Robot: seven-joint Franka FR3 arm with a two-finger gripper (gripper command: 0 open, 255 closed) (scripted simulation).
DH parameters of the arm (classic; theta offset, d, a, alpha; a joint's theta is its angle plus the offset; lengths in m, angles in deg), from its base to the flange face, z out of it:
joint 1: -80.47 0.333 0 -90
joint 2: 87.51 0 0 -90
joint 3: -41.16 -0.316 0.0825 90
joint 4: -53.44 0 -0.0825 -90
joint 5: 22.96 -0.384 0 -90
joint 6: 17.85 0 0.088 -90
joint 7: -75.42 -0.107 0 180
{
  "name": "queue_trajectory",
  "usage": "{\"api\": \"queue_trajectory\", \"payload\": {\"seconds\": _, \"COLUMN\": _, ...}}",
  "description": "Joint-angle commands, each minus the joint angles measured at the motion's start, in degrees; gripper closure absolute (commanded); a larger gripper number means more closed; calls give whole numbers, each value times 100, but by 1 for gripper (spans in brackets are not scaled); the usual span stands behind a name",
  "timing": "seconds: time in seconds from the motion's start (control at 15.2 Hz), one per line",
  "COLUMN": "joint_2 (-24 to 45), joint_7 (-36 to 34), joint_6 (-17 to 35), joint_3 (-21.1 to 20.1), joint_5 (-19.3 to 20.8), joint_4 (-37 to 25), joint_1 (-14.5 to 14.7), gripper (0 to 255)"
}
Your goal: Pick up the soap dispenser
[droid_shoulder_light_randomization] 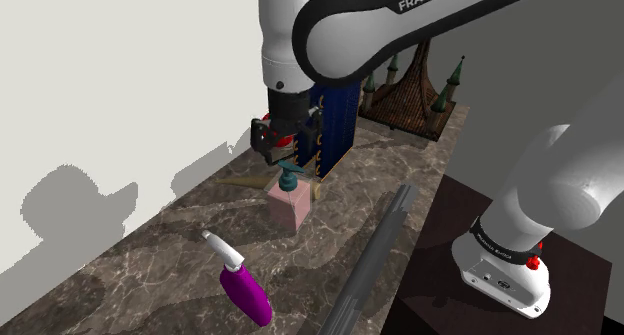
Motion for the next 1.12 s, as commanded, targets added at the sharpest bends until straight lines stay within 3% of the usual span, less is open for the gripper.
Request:
{"api": "queue_trajectory", "payload": {"seconds": 0.0, "joint_2": 178, "joint_7": -152, "joint_6": 137, "joint_3": -85, "joint_5": 87, "joint_4": -28, "joint_1": 13, "gripper": 0}}
{"api": "queue_trajectory", "payload": {"seconds": 0.53, "joint_2": 393, "joint_7": -217, "joint_6": 655, "joint_3": -138, "joint_5": 179, "joint_4": 296, "joint_1": 16, "gripper": 0}}
{"api": "queue_trajectory", "payload": {"seconds": 0.59, "joint_2": 392, "joint_7": -218, "joint_6": 648, "joint_3": -138, "joint_5": 179, "joint_4": 289, "joint_1": 16, "gripper": 255}}
{"api": "queue_trajectory", "payload": {"seconds": 1.06, "joint_2": 385, "joint_7": -221, "joint_6": 639, "joint_3": -141, "joint_5": 175, "joint_4": 286, "joint_1": 19, "gripper": 255}}
